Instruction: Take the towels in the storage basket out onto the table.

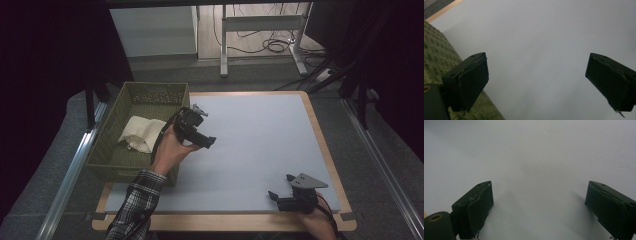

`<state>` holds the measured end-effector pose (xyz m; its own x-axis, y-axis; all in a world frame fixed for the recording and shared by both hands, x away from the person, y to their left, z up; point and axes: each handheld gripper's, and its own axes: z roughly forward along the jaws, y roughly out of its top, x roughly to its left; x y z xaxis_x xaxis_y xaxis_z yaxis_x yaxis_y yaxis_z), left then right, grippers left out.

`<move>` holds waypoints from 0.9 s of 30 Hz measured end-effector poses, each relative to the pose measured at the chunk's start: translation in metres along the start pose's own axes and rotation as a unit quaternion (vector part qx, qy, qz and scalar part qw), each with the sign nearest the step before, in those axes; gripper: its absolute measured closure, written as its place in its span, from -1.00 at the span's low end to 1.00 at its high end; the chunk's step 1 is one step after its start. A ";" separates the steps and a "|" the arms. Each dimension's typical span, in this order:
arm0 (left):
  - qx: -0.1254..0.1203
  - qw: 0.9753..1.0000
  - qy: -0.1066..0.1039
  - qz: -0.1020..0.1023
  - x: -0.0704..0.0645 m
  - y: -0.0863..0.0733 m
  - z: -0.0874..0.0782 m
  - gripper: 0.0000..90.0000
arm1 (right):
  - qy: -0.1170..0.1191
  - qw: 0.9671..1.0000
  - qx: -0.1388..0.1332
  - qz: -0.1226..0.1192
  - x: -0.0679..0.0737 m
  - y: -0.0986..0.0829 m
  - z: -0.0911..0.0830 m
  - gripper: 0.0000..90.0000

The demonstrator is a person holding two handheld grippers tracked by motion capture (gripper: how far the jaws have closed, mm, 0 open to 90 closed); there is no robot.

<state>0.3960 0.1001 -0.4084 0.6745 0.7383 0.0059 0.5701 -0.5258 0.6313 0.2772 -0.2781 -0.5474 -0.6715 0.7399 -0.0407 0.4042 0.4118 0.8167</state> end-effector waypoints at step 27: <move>0.026 0.994 0.083 -0.066 0.097 -0.034 -0.045 -0.88 | 0.000 1.000 0.000 0.000 0.000 0.000 0.000 -0.82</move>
<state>0.4216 0.2086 -0.3946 0.5078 0.8596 0.0572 0.6746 -0.4380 0.5942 0.2772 -0.2781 -0.5474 -0.6714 0.7400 -0.0406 0.4045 0.4118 0.8166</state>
